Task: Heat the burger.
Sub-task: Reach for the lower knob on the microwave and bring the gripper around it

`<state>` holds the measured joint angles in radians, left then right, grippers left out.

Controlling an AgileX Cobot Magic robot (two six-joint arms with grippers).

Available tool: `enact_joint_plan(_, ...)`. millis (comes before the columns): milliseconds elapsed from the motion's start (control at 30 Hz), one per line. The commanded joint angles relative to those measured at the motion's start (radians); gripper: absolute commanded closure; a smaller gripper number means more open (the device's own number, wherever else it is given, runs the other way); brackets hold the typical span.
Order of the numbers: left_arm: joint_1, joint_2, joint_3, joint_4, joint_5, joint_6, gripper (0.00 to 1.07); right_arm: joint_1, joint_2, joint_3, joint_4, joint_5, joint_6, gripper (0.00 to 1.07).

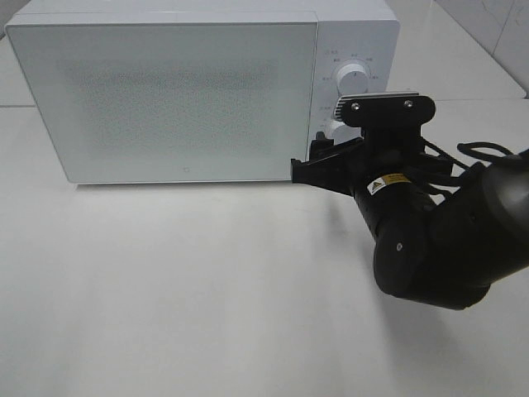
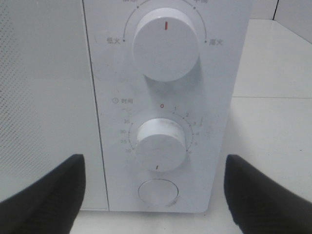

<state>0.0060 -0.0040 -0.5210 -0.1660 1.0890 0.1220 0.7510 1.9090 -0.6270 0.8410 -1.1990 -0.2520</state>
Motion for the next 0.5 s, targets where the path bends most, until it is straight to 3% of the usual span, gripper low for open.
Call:
enact_joint_plan(33,0.001,-0.016,0.003,-0.004,-0.014,-0.006,0.09,-0.035,0.007,-0.017,-0.032,0.013,-0.003,0.31)
enact_joint_plan(500,0.001,-0.016,0.003,-0.004,-0.014,-0.006,0.09,-0.084,0.108,-0.123,-0.099,0.042,-0.003,0.31)
